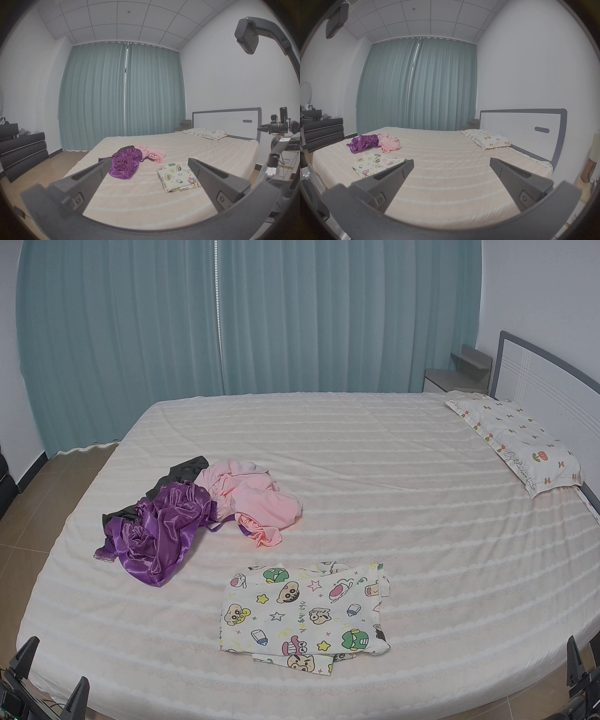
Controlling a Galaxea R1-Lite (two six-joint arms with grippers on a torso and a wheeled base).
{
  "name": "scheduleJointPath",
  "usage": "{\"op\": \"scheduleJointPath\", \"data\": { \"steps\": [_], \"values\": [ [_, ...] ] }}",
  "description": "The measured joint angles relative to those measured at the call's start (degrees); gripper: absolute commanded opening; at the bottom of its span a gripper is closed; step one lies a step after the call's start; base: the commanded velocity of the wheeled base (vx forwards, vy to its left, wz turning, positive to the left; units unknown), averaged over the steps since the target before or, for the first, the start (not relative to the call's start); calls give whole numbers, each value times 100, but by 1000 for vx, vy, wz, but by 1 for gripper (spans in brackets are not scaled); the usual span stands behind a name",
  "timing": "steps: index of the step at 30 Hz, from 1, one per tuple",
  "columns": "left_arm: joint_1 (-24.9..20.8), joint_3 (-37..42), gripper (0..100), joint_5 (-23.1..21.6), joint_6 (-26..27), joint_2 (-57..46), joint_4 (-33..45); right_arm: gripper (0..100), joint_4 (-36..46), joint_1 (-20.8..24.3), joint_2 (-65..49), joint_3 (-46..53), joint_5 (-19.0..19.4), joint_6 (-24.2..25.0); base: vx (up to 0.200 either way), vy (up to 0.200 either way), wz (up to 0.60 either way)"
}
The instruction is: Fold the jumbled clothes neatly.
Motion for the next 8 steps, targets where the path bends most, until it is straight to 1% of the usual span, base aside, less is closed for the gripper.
{"op": "scheduleJointPath", "data": {
  "steps": [2, 6, 8],
  "values": [
    [0, 0, 100, 162, -43, 0, 2, 100, 0, 2, 0, 0, -20, 4, 0, 0, 0],
    [5, 0, 100, 763, 197, 2, 154, 100, 0, 2, 0, 0, -29, -40, 0, 0, 0],
    [5, 0, 100, 881, 176, 2, 249, 100, 0, 2, 2, 0, -29, -62, 0, 0, 0]
  ]
}}
